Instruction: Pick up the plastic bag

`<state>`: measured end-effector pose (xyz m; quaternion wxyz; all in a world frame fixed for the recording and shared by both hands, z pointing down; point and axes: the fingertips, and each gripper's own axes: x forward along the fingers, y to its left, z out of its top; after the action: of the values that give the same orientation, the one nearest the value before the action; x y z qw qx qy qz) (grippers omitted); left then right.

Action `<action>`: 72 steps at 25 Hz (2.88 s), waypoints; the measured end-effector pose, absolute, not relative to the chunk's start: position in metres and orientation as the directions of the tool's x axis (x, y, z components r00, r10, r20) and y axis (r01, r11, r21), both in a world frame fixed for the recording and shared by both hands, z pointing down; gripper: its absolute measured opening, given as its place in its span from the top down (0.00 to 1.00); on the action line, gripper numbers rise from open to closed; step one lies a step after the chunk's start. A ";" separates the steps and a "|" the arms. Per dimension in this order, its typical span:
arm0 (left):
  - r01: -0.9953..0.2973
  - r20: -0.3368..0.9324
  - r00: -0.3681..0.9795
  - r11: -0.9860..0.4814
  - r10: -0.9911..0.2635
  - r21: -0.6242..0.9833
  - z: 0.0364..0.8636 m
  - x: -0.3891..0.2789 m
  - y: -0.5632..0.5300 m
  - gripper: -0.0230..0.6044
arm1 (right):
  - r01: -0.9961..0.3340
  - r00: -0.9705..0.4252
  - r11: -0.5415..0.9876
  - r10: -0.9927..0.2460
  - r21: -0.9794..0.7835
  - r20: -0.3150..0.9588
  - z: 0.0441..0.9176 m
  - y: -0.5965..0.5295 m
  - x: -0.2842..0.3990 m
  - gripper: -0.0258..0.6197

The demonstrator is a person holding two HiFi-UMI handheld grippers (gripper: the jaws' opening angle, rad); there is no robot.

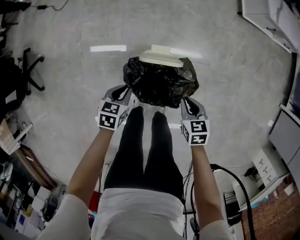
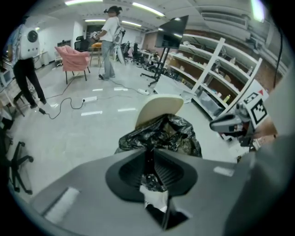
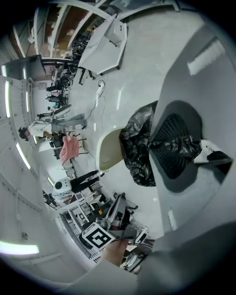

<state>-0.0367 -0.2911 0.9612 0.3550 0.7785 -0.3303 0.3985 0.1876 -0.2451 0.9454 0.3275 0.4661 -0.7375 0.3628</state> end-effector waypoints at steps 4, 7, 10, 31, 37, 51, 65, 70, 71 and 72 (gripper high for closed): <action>-0.819 0.883 0.443 -0.468 -0.152 0.331 1.007 -0.042 -0.288 0.62 | -0.948 -0.295 0.242 -0.418 -0.207 0.859 0.995 -0.244 0.198 0.78; -0.836 0.896 0.429 -0.424 -0.113 0.347 1.033 -0.046 -0.284 0.55 | -0.962 -0.257 0.194 -0.395 -0.193 0.882 1.025 -0.242 0.205 0.65; -0.848 0.902 0.421 -0.395 -0.100 0.352 1.051 -0.047 -0.283 0.46 | -0.973 -0.223 0.150 -0.381 -0.178 0.897 1.048 -0.242 0.211 0.58; -0.876 0.934 0.350 -0.377 -0.068 0.300 1.142 -0.039 -0.275 0.95 | -0.967 -0.221 0.172 -0.196 -0.188 0.955 1.151 -0.217 0.211 0.95; -0.875 0.939 0.332 -0.401 -0.090 0.271 1.122 -0.046 -0.269 0.95 | -0.954 -0.269 0.198 -0.225 -0.226 0.937 1.125 -0.218 0.209 0.96; -0.887 0.931 0.318 -0.402 -0.177 0.227 0.985 -0.063 -0.265 0.95 | -0.945 -0.295 0.232 -0.307 -0.229 0.905 0.986 -0.225 0.207 0.96; -0.885 0.893 0.359 -0.403 -0.271 0.233 0.824 -0.065 -0.243 0.95 | -0.929 -0.333 0.288 -0.380 -0.232 0.863 0.837 -0.206 0.208 0.96; -0.874 0.886 0.365 -0.433 -0.286 0.221 0.790 -0.063 -0.231 0.95 | -0.921 -0.346 0.317 -0.394 -0.227 0.851 0.802 -0.196 0.213 0.96; -0.873 0.884 0.367 -0.434 -0.289 0.221 0.784 -0.063 -0.228 0.95 | -0.919 -0.350 0.323 -0.396 -0.228 0.849 0.796 -0.194 0.212 0.96; -0.874 0.882 0.370 -0.433 -0.293 0.222 0.778 -0.064 -0.225 0.95 | -0.917 -0.354 0.327 -0.399 -0.230 0.846 0.790 -0.191 0.212 0.96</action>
<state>-0.0637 -0.2250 0.7784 0.3609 0.7447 -0.3918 0.4021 0.2115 -0.1909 0.7901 0.3504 0.4473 -0.7353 0.3695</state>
